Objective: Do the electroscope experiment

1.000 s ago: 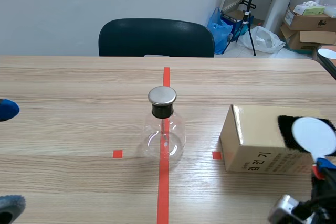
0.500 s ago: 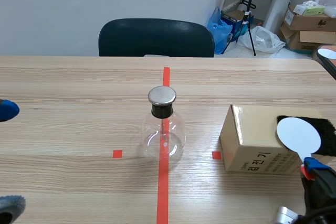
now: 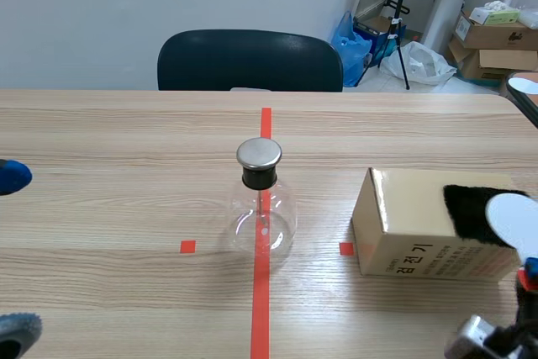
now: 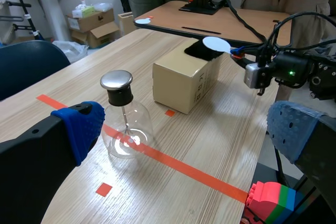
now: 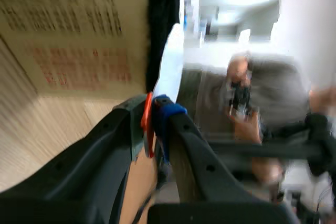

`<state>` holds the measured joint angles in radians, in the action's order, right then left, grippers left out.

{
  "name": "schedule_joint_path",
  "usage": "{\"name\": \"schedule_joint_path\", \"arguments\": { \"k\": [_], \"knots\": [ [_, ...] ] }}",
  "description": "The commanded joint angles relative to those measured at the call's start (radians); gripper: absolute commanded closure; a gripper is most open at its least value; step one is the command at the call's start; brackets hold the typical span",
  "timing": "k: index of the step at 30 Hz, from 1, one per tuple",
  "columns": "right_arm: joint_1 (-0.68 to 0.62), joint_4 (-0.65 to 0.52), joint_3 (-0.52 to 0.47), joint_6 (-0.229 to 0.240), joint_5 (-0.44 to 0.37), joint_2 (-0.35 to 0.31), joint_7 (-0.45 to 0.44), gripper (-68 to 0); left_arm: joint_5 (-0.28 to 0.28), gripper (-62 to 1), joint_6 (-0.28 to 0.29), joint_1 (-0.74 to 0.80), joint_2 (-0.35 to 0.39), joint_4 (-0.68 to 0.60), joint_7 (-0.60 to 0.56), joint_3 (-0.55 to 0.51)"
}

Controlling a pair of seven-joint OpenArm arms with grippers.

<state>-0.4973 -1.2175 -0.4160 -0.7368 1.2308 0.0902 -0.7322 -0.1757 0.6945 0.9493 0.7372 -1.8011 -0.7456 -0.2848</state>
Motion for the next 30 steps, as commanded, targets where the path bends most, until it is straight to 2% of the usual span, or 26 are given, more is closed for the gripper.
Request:
{"name": "schedule_joint_path", "arguments": {
  "k": [1, 2, 4, 5, 6, 9, 10, 11, 13, 14, 15, 18, 19, 23, 24, 27, 28, 30],
  "knots": [
    [-0.001, -0.009, 0.012, -0.046, -0.004, -0.001, -0.037, -0.9, -0.013, -62.3, 0.002, -0.002, -0.005, -0.005, -0.014, 0.0],
    [-0.002, -0.009, 0.011, -0.046, -0.012, 0.002, -0.006, -0.9, -0.013, -62.3, 0.002, -0.002, -0.005, -0.005, -0.014, 0.0],
    [-0.004, -0.009, 0.01, -0.046, -0.011, 0.004, 0.149, -0.9, -0.013, -62.3, 0.002, -0.002, -0.005, -0.005, -0.014, 0.0],
    [-0.004, -0.009, 0.01, -0.046, -0.011, 0.003, 0.197, -0.9, -0.013, -62.3, 0.002, -0.002, -0.005, -0.005, -0.014, 0.0],
    [-0.004, -0.009, 0.01, -0.046, -0.003, 0.0, 0.187, -0.9, -0.013, -62.3, 0.002, -0.002, -0.005, -0.005, -0.014, 0.0],
    [-0.001, -0.009, 0.01, -0.046, 0.011, -0.002, -0.003, -0.9, -0.013, -62.3, 0.002, -0.002, -0.005, -0.005, -0.014, 0.0],
    [-0.001, -0.009, 0.01, -0.046, 0.009, 0.002, -0.018, -0.9, -0.013, -62.3, 0.002, -0.002, -0.005, -0.005, -0.014, 0.0],
    [-0.002, -0.009, 0.01, -0.046, -0.006, 0.004, 0.011, -0.9, -0.013, -62.3, 0.002, -0.002, -0.005, -0.005, -0.014, 0.0],
    [-0.003, -0.009, 0.01, -0.046, -0.011, 0.004, 0.147, -0.9, -0.013, -62.3, 0.002, -0.002, -0.005, -0.005, -0.014, 0.0],
    [-0.004, -0.009, 0.01, -0.046, -0.009, 0.004, 0.188, -0.9, -0.013, -62.3, 0.002, -0.002, -0.005, -0.005, -0.014, 0.0],
    [-0.004, -0.009, 0.01, -0.046, -0.001, 0.002, 0.174, -0.9, -0.013, -62.3, 0.002, -0.002, -0.005, -0.005, -0.014, 0.0],
    [-0.003, -0.009, 0.011, -0.046, 0.011, 0.0, -0.004, -0.9, -0.013, -62.3, 0.002, -0.002, -0.005, -0.005, -0.014, 0.0],
    [-0.004, -0.009, 0.011, -0.046, 0.01, 0.002, -0.012, -0.9, -0.013, -62.3, 0.002, -0.002, -0.005, -0.005, -0.014, 0.0],
    [-0.004, -0.009, 0.009, -0.046, -0.004, 0.001, 0.195, -0.9, -0.013, -62.3, 0.002, -0.002, -0.005, -0.005, -0.013, 0.0],
    [-0.004, -0.009, 0.01, -0.046, -0.003, -0.002, 0.187, -0.9, -0.013, -62.3, 0.002, -0.002, -0.005, -0.005, -0.014, 0.0],
    [0.0, -0.009, 0.011, -0.046, -0.002, -0.003, 0.043, -0.9, -0.013, -62.3, 0.002, -0.002, -0.005, -0.005, -0.014, 0.0],
    [-0.001, -0.009, 0.011, -0.046, -0.002, -0.001, 0.021, -0.9, -0.013, -62.3, 0.002, -0.002, -0.005, -0.005, -0.014, 0.0],
    [-0.002, -0.009, 0.011, -0.046, -0.009, 0.005, 0.08, -0.9, -0.013, -62.3, 0.002, -0.002, -0.005, -0.005, -0.014, 0.0]
  ]
}}
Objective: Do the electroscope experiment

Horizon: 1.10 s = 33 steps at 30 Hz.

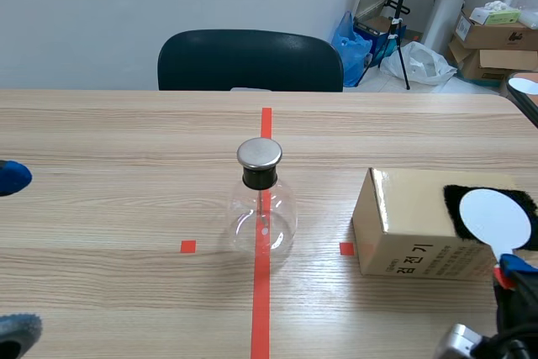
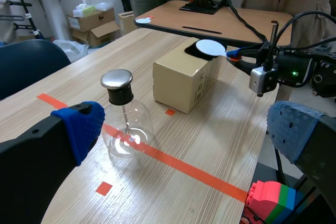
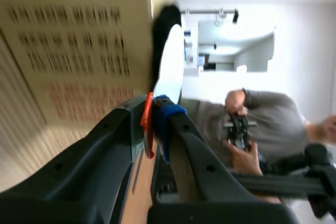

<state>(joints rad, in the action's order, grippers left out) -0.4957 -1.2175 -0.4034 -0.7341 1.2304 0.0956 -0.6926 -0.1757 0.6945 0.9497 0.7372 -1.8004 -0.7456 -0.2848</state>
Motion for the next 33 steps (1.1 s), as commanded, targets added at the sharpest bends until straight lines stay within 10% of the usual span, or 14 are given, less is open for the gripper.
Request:
{"name": "schedule_joint_path", "arguments": {
  "k": [1, 7, 20, 33],
  "knots": [
    [-0.003, -0.009, -0.001, -0.049, -0.008, -0.001, 0.097, -0.9, -0.013, -62.3, 0.002, -0.003, -0.005, -0.005, -0.014, 0.0],
    [-0.003, -0.009, -0.001, -0.049, 0.0, -0.003, -0.024, -0.9, -0.013, -62.3, 0.002, -0.003, -0.005, -0.005, -0.014, 0.0],
    [0.003, -0.021, -0.001, -0.049, -0.002, -0.003, 0.023, -1.1, -0.013, -62.3, 0.002, -0.003, -0.005, -0.005, -0.014, 0.0],
    [-0.025, -0.235, 0.196, -0.049, 0.105, -0.022, 0.311, -1.1, -0.013, -62.3, 0.002, -0.003, -0.005, -0.005, -0.014, 0.0]
  ]
}}
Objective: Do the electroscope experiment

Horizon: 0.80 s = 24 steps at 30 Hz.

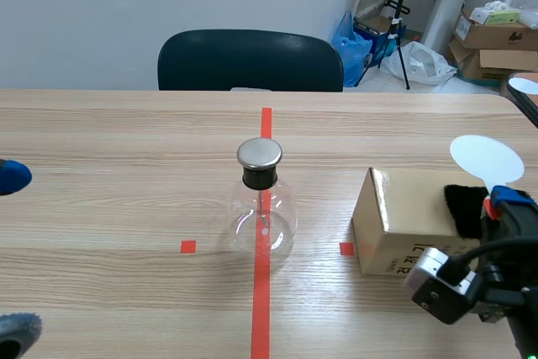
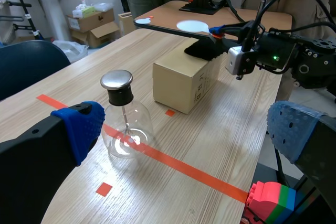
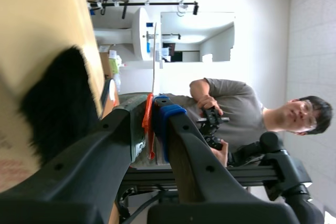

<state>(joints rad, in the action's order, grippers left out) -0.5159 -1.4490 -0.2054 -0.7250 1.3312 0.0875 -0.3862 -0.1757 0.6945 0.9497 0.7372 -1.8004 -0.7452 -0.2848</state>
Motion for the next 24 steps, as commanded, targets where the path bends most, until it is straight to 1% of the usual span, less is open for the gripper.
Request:
{"name": "schedule_joint_path", "arguments": {
  "k": [1, 4, 8, 11, 17, 21, 23, 24],
  "knots": [
    [-0.005, -0.006, 0.018, -0.058, 0.017, -0.017, 0.023, -1.1, -0.013, -62.3, 0.002, -0.003, -0.005, -0.005, -0.014, 0.0],
    [-0.005, -0.01, 0.091, -0.058, 0.059, -0.039, 0.104, -1.1, -0.013, -62.3, 0.002, -0.003, -0.005, -0.005, -0.014, 0.0],
    [-0.001, -0.011, 0.2, -0.058, 0.1, -0.086, 0.236, -1.1, -0.013, -62.3, 0.002, -0.003, -0.005, -0.005, -0.014, 0.0],
    [0.003, -0.012, 0.266, -0.058, 0.127, -0.111, 0.306, -1.1, -0.013, -62.3, 0.002, -0.003, -0.005, -0.005, -0.014, 0.0],
    [0.021, -0.012, 0.374, -0.058, 0.13, -0.14, 0.422, -1.1, -0.013, -62.3, 0.002, -0.003, -0.005, -0.005, -0.014, 0.0],
    [0.059, -0.012, 0.45, -0.058, 0.13, -0.167, 0.513, -1.1, -0.013, -62.3, 0.002, -0.003, -0.005, -0.005, -0.014, 0.0],
    [0.077, -0.012, 0.484, -0.058, 0.13, -0.179, 0.544, -1.1, -0.013, -62.3, 0.002, -0.003, -0.005, -0.005, -0.014, 0.0],
    [0.085, -0.012, 0.499, -0.042, 0.13, -0.185, 0.561, -1.1, -0.013, -62.3, 0.002, -0.003, -0.005, -0.005, -0.014, 0.0]
  ]
}}
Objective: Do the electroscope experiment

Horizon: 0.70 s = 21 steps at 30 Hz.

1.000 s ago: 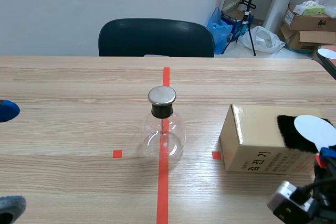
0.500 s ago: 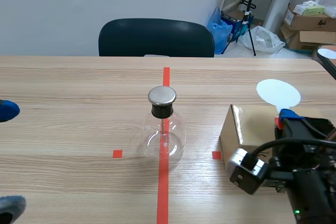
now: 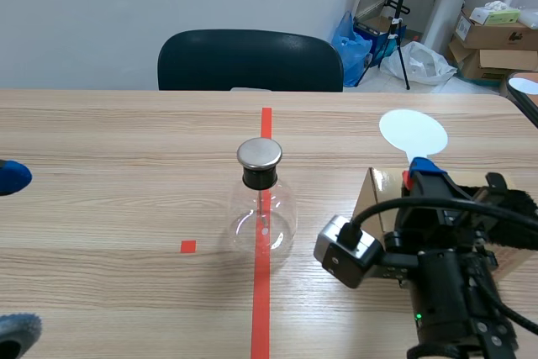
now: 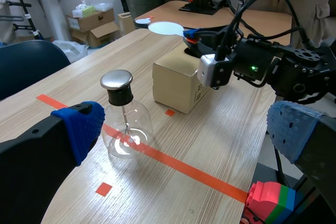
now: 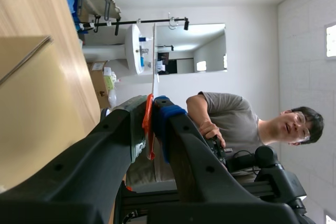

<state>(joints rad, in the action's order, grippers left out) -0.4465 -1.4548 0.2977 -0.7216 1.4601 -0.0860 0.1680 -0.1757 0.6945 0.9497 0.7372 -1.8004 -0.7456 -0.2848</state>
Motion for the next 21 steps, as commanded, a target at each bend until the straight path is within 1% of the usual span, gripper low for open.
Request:
{"name": "schedule_joint_path", "arguments": {
  "k": [1, 3, 6, 7, 9, 10, 12, 14, 16, 17, 18, 21],
  "knots": [
    [0.025, -0.006, 0.009, -0.026, 0.001, -0.014, 0.017, -1.1, -0.013, -62.3, 0.002, -0.003, -0.005, -0.005, -0.014, 0.0],
    [0.035, -0.006, 0.033, 0.004, 0.001, -0.025, 0.032, -1.1, -0.014, -62.3, 0.002, -0.004, -0.005, -0.005, -0.013, 0.0],
    [0.048, -0.006, 0.064, 0.016, 0.001, -0.036, 0.04, -1.1, -0.014, -62.3, 0.002, -0.012, -0.005, -0.005, 0.007, 0.0],
    [0.051, -0.006, 0.075, 0.021, 0.001, -0.04, 0.04, -1.1, -0.014, -62.3, 0.002, -0.023, -0.005, -0.005, 0.037, 0.002],
    [0.062, -0.006, 0.093, 0.048, 0.001, -0.042, 0.044, -1.1, -0.013, -62.3, 0.002, -0.062, -0.005, 0.0, 0.12, 0.011],
    [0.062, -0.006, 0.101, 0.062, 0.001, -0.042, 0.046, -1.1, -0.013, -57.6, 0.002, -0.088, -0.005, 0.006, 0.169, 0.021],
    [0.067, -0.006, 0.117, 0.068, 0.001, -0.044, 0.046, -1.1, -0.014, -37.6, 0.002, -0.145, -0.005, 0.024, 0.275, 0.05],
    [0.067, -0.006, 0.132, 0.076, 0.001, -0.047, 0.046, -1.1, -0.014, -18.4, 0.002, -0.207, -0.005, 0.052, 0.35, 0.09],
    [0.067, -0.006, 0.147, 0.099, 0.001, -0.053, 0.043, -1.0, -0.014, -6.0, 0.002, -0.272, -0.005, 0.088, 0.385, 0.138],
    [0.067, -0.006, 0.154, 0.111, 0.001, -0.055, 0.043, -1.1, -0.014, -2.1, 0.002, -0.305, -0.005, 0.11, 0.389, 0.165],
    [0.068, -0.006, 0.161, 0.118, 0.001, -0.056, 0.043, -1.0, -0.014, -2.4, 0.002, -0.341, -0.005, 0.136, 0.388, 0.195],
    [0.079, -0.006, 0.179, 0.118, 0.001, -0.058, 0.043, -1.1, -0.014, -2.5, 0.002, -0.459, -0.006, 0.222, 0.387, 0.288]
  ]
}}
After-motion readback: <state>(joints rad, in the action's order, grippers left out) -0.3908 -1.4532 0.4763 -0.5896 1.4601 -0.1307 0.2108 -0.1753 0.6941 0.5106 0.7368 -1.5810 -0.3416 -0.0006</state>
